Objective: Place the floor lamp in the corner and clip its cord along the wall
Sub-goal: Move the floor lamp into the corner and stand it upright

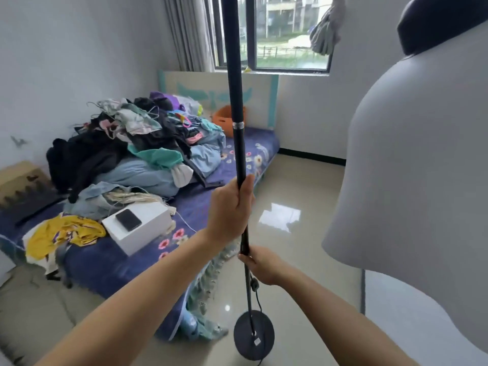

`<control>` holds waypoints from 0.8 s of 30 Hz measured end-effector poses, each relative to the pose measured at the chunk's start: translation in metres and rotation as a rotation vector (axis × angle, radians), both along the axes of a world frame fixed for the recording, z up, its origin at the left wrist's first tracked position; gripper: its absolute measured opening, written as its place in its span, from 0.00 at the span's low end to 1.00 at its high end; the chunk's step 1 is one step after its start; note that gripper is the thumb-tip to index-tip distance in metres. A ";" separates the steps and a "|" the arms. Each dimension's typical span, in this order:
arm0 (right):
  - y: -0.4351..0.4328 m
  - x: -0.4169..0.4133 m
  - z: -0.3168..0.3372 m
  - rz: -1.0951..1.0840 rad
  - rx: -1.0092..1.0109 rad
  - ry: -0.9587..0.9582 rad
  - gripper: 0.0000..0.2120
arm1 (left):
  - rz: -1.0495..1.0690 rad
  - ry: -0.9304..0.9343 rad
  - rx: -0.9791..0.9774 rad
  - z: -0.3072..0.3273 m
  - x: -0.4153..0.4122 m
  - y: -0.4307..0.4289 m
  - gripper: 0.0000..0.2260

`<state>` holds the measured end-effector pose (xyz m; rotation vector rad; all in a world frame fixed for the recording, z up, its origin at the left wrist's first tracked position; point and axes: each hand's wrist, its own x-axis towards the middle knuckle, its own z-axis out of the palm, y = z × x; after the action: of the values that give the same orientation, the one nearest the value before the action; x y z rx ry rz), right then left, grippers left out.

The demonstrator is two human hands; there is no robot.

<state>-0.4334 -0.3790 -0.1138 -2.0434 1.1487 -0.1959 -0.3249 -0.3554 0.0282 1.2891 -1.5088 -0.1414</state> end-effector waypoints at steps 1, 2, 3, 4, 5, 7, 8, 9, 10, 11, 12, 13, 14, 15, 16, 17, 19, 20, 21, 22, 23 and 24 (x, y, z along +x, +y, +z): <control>-0.017 -0.008 0.000 -0.038 -0.001 0.001 0.09 | -0.025 0.008 -0.004 -0.002 -0.006 -0.019 0.19; -0.035 -0.014 -0.001 -0.080 -0.008 -0.001 0.09 | -0.051 0.014 -0.005 -0.005 -0.012 -0.038 0.20; -0.053 -0.020 -0.002 -0.123 -0.019 -0.001 0.10 | -0.078 0.021 0.000 -0.007 -0.017 -0.059 0.20; -0.070 -0.025 -0.003 -0.167 -0.027 0.002 0.11 | -0.105 0.028 0.012 -0.008 -0.022 -0.078 0.20; -0.087 -0.030 -0.003 -0.210 -0.030 0.006 0.10 | -0.129 0.032 0.023 -0.008 -0.026 -0.099 0.21; -0.123 -0.040 -0.004 -0.287 -0.007 0.016 0.09 | -0.179 0.029 0.035 -0.009 -0.033 -0.139 0.22; -0.141 -0.045 -0.004 -0.322 0.008 0.018 0.10 | -0.209 0.022 0.036 -0.009 -0.036 -0.160 0.22; -0.160 -0.051 -0.003 -0.349 0.019 0.016 0.10 | -0.234 0.008 0.036 -0.009 -0.040 -0.180 0.22; -0.179 -0.056 -0.003 -0.374 0.028 0.005 0.09 | -0.250 -0.012 0.035 -0.008 -0.044 -0.200 0.21; -0.196 -0.061 -0.004 -0.400 0.036 -0.014 0.08 | -0.263 -0.033 0.034 -0.007 -0.049 -0.220 0.21; -0.213 -0.066 -0.005 -0.429 0.038 -0.035 0.07 | -0.279 -0.053 0.030 -0.006 -0.055 -0.239 0.21; -0.228 -0.071 -0.007 -0.459 0.040 -0.051 0.08 | -0.303 -0.071 0.025 -0.006 -0.061 -0.257 0.21; -0.242 -0.077 -0.010 -0.486 0.047 -0.061 0.08 | -0.332 -0.091 0.019 -0.007 -0.067 -0.274 0.22; -0.257 -0.083 -0.012 -0.507 0.058 -0.065 0.08 | -0.359 -0.115 0.018 -0.009 -0.073 -0.291 0.22; -0.272 -0.088 -0.015 -0.524 0.071 -0.066 0.08 | -0.381 -0.139 0.020 -0.012 -0.079 -0.309 0.23; -0.289 -0.094 -0.018 -0.537 0.077 -0.069 0.09 | -0.398 -0.157 0.024 -0.015 -0.085 -0.328 0.24; -0.325 -0.105 -0.029 -0.561 0.073 -0.077 0.09 | -0.417 -0.171 0.032 -0.022 -0.098 -0.368 0.25; -0.345 -0.109 -0.035 -0.570 0.070 -0.078 0.09 | -0.422 -0.176 0.041 -0.026 -0.104 -0.389 0.25; -0.365 -0.114 -0.041 -0.579 0.069 -0.079 0.09 | -0.428 -0.180 0.055 -0.030 -0.111 -0.411 0.26; -0.388 -0.118 -0.047 -0.589 0.066 -0.082 0.09 | -0.430 -0.184 0.071 -0.034 -0.118 -0.435 0.27; -0.411 -0.124 -0.053 -0.597 0.062 -0.087 0.09 | -0.429 -0.189 0.086 -0.037 -0.125 -0.459 0.28; -0.435 -0.129 -0.057 -0.599 0.064 -0.093 0.09 | -0.427 -0.196 0.100 -0.039 -0.133 -0.484 0.29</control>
<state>-0.5628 -0.8143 -0.1712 -1.5667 1.6559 -0.5314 -0.4577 -0.8395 -0.0107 1.0645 -1.9543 -0.3794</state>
